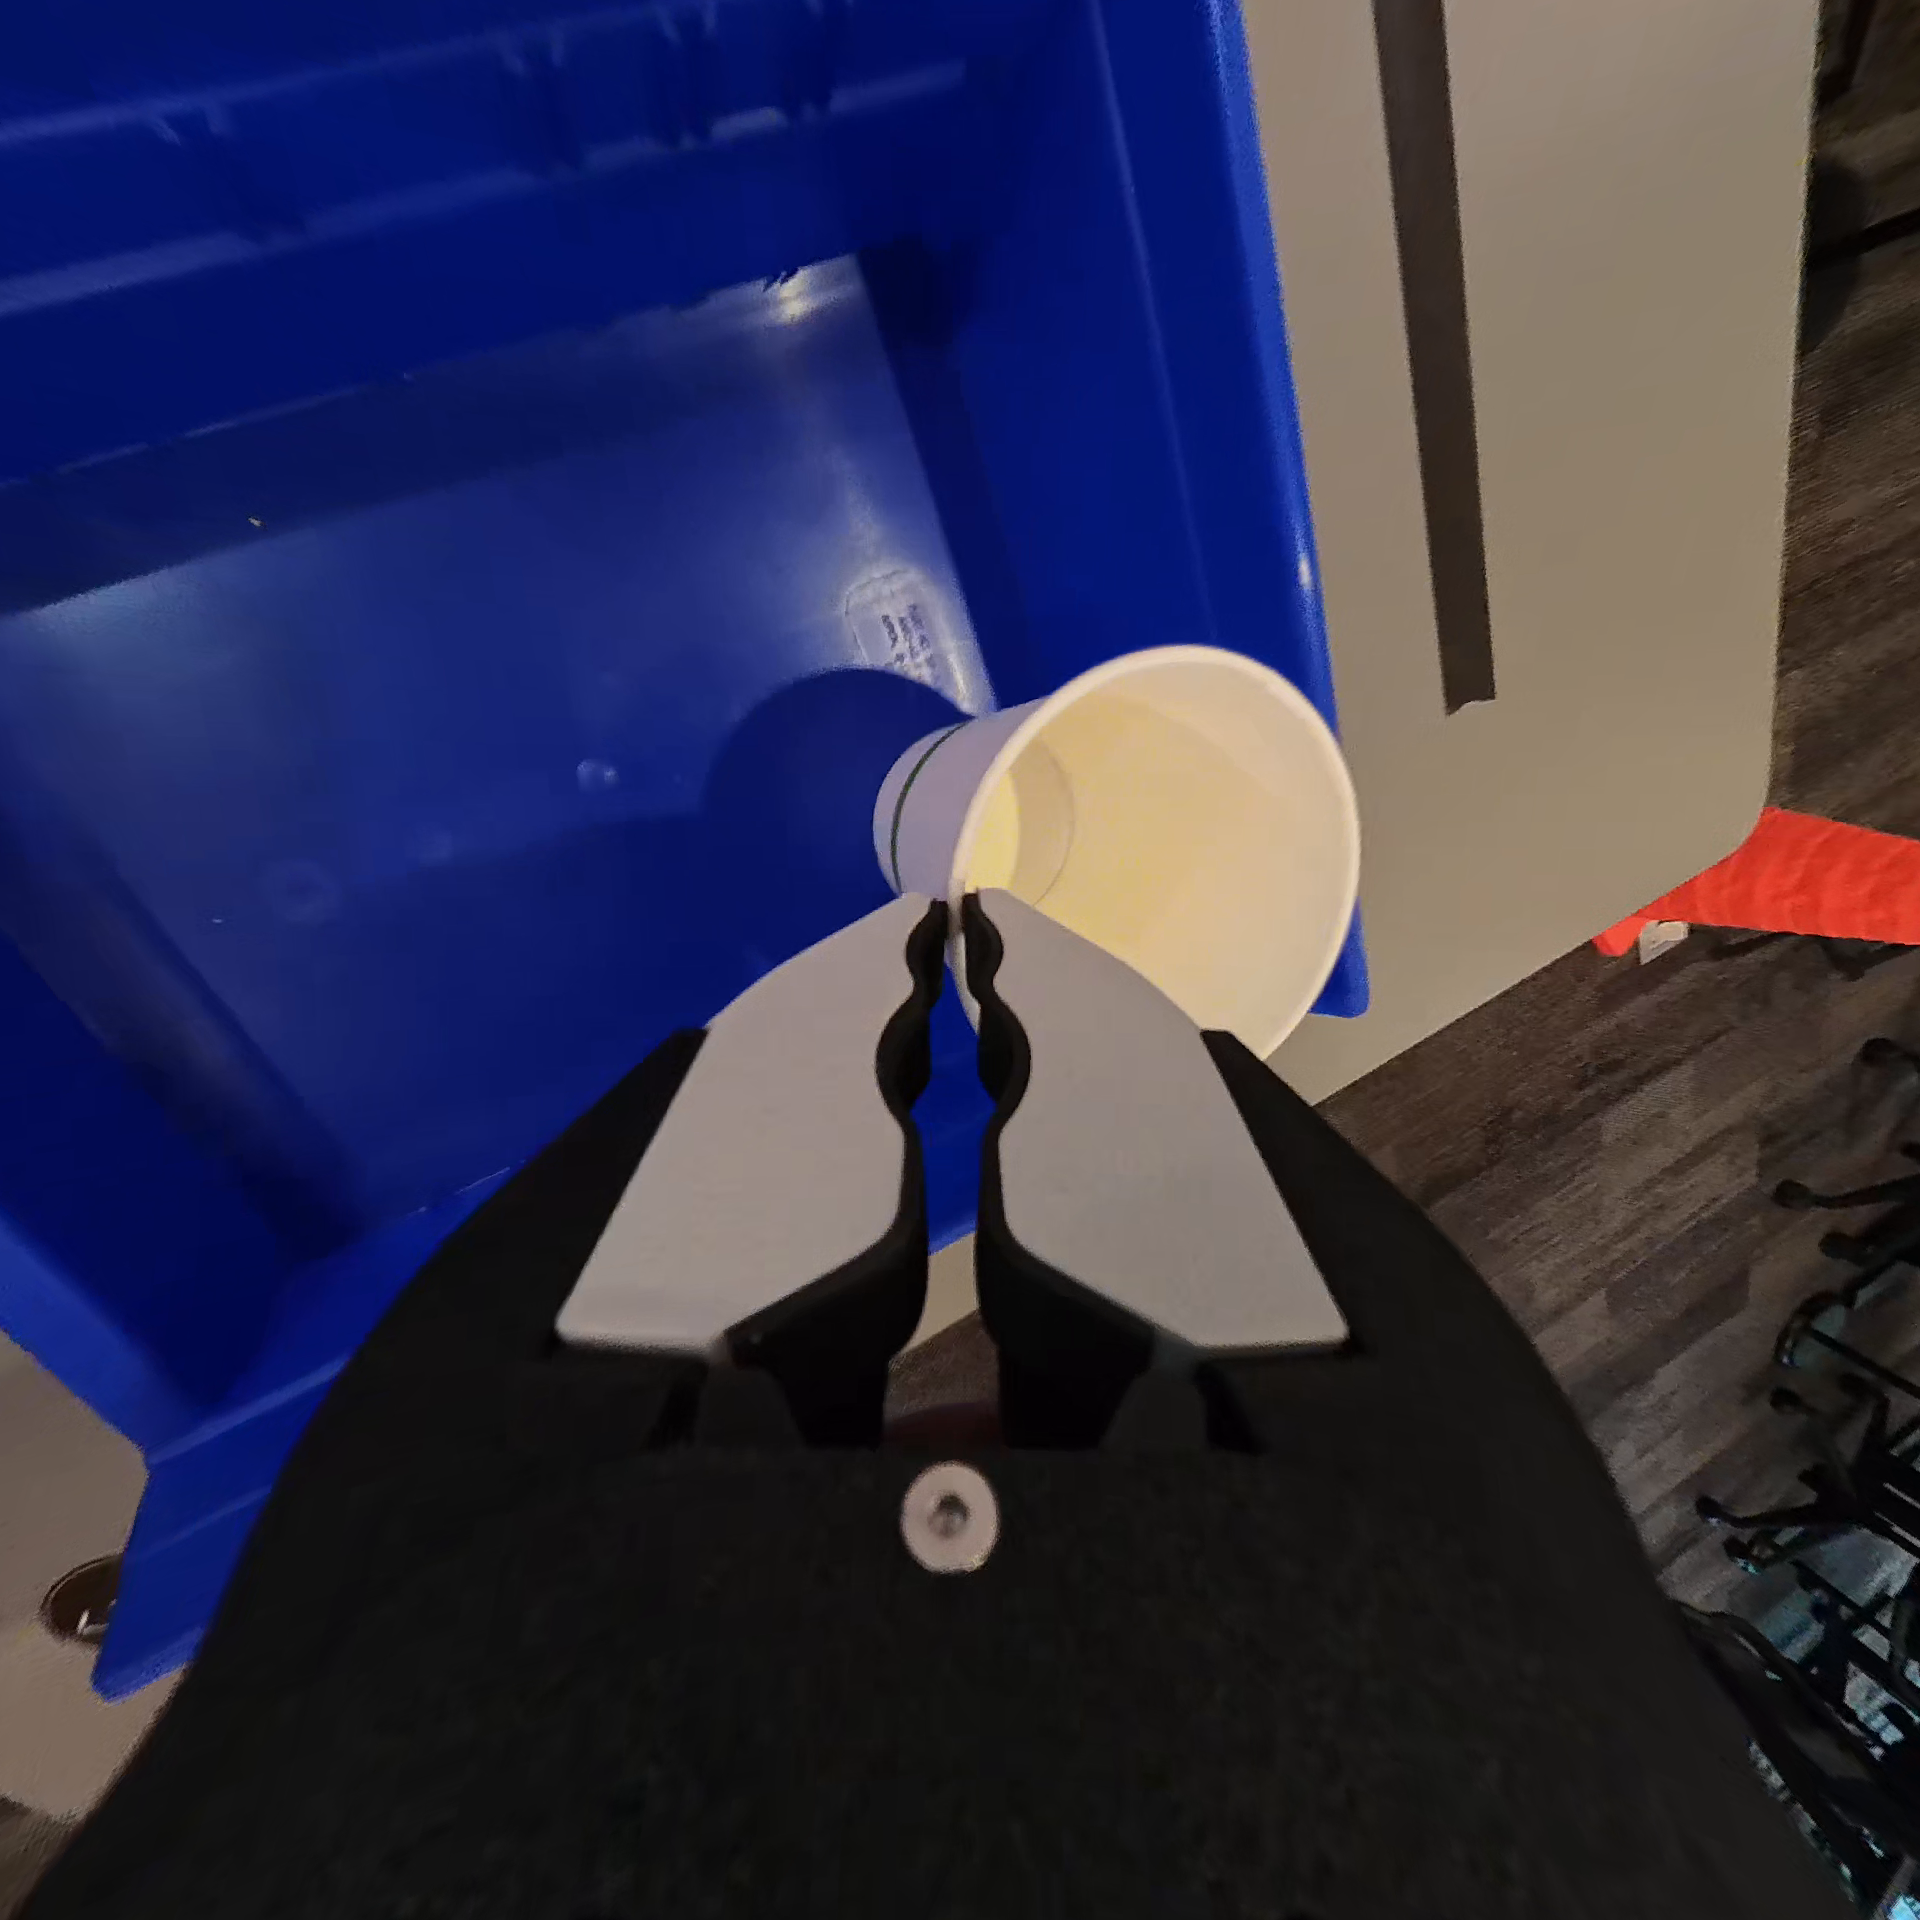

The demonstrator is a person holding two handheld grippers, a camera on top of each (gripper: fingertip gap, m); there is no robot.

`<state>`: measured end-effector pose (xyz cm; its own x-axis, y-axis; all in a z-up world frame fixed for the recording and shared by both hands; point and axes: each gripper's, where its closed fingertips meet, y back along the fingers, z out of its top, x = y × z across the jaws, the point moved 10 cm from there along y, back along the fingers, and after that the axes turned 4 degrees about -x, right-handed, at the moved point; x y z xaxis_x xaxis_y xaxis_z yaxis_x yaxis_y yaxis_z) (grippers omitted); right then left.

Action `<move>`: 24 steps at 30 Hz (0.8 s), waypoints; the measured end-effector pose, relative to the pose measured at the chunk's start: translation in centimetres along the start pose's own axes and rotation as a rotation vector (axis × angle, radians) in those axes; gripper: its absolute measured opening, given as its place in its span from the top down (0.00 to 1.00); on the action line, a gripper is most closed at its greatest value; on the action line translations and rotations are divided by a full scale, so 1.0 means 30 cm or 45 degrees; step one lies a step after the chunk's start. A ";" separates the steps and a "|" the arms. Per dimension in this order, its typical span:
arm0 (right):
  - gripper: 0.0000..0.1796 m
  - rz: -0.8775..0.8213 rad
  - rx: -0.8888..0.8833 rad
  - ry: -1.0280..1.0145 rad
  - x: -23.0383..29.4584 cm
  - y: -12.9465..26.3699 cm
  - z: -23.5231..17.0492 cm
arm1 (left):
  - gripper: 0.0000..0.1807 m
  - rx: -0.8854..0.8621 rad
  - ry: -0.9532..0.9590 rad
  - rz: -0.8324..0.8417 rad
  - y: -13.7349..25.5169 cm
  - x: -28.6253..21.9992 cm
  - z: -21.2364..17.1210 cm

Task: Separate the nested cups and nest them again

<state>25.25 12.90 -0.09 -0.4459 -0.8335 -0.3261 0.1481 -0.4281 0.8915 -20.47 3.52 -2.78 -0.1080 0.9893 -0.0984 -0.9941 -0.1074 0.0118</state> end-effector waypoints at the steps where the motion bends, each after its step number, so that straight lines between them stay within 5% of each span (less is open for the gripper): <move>1: 0.97 -0.024 -0.017 0.002 0.001 0.004 0.003 | 0.53 0.000 0.000 0.002 -0.002 0.002 -0.002; 5: 0.89 -0.082 -0.089 0.026 0.014 0.102 0.099 | 0.53 0.001 0.008 0.007 -0.002 0.008 -0.009; 13: 0.90 0.247 -0.711 0.625 0.488 0.443 0.711 | 0.53 0.009 0.005 0.057 0.013 0.021 -0.015; 18: 0.90 0.472 -0.644 0.810 0.641 0.394 0.894 | 0.53 0.022 0.004 0.093 0.029 0.026 -0.021; 24: 0.93 0.531 -0.528 0.838 0.671 0.318 0.952 | 0.53 0.002 0.007 0.106 0.044 0.028 -0.020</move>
<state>-7.52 2.00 10.84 0.2960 -0.9274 -0.2286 0.5509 -0.0297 0.8340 -21.87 4.15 -3.45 -0.1902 0.9764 -0.1024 -0.9817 -0.1890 0.0215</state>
